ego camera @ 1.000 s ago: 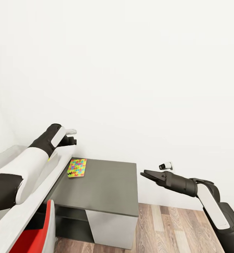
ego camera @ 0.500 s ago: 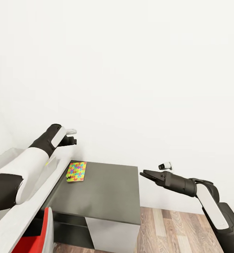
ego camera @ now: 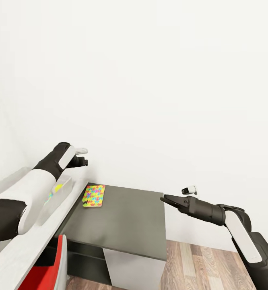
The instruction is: Put all the toys in the child's room - the three board games (two on the bed and one on the table), the two jigsaw puzzles on the table, and the tennis ball on the table - inside the toy box on the table in the child's room.
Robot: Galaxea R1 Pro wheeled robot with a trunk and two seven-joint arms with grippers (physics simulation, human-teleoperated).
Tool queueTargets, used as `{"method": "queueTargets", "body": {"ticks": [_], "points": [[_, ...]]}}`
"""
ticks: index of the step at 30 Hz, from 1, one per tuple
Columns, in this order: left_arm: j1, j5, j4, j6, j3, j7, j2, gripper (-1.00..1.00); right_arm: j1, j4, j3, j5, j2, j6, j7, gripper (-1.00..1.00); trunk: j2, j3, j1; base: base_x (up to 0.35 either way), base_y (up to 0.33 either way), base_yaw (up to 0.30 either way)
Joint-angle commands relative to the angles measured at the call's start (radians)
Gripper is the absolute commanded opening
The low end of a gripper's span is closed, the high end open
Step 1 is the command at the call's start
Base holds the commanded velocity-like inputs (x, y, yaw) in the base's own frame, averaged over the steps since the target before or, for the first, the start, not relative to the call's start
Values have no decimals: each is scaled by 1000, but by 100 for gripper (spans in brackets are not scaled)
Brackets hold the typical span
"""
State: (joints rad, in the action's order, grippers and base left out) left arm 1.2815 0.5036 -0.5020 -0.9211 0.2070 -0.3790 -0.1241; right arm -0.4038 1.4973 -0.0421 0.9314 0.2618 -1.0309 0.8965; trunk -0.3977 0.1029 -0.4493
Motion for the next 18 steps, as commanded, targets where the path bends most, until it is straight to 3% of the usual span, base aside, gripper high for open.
{"method": "queueTargets", "body": {"ticks": [1, 18], "points": [[1, 11, -1, -3, 8, -8, -1, 100, -1, 0, -1, 0, 1, -3, -1, 100, -2, 2, -1, 0, 0, 24], [1, 13, -1, -1, 8, -6, 0, 100, -1, -9, 3, 6, -1, -3, -33, 100, -2, 10, -1, 0, 0, 3]]}}
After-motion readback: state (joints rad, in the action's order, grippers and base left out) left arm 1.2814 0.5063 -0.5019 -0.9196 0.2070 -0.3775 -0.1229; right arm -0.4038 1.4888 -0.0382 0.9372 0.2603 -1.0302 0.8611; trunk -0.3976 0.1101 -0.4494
